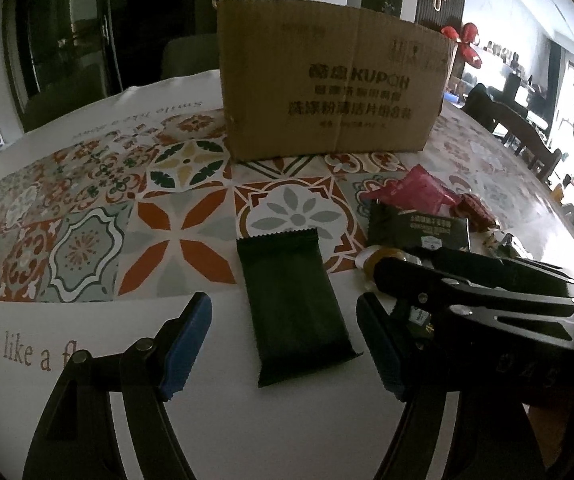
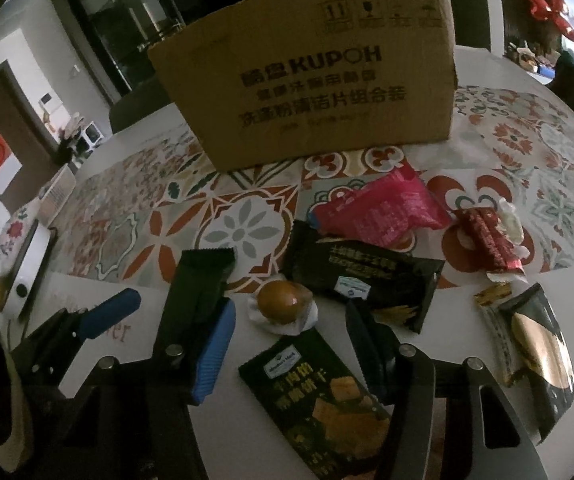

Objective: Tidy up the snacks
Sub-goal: 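Grasp the dark green pouch with left tool while right tool reaches the wrapped brown egg, then lift the green pouch with left tool while right tool grasps the brown egg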

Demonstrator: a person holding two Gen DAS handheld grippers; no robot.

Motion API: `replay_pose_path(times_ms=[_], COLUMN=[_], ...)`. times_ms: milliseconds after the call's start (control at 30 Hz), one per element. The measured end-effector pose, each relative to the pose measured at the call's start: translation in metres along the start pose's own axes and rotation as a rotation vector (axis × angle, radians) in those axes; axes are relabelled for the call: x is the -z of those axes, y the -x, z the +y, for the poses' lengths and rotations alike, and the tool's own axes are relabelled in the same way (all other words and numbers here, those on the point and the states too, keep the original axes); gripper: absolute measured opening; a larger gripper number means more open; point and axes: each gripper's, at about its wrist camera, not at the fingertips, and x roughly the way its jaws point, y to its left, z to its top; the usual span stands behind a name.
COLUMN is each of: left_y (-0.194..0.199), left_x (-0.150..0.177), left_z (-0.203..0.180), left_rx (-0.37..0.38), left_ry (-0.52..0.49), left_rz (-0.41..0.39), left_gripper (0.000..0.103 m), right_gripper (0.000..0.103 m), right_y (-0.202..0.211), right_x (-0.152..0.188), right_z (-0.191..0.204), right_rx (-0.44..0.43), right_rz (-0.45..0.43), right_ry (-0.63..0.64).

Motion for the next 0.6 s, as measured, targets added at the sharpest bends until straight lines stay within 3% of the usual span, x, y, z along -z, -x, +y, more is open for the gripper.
replay_pose_path(times_ms=[233,333,400,600], left_y=[-0.007,-0.011,-0.012,-0.011], left_x=[-0.001,-0.001,-0.001,0.001], left_z=[-0.001,0.002,0.002,0.001], left_rx=[0.001,0.007,0.003,-0.005], left_ry=[0.008,0.027,0.026,0.007], left_rz=[0.01,0.027,0.025,0.017], left_gripper=[0.072,0.062,0.06,0.046], right_gripper=[0.052,0.05,0.04,0.032], right_y=[-0.008,-0.009,-0.011,-0.012], right_x=[-0.003,-0.004,-0.004,-0.001], right_z=[0.001,0.002,0.003,0.007], right_rx=[0.023,0.028,0.039,0.049], right_rz=[0.007,0.003,0.002,-0.003], right_ry=[0.012,0.02,0.036,0.063])
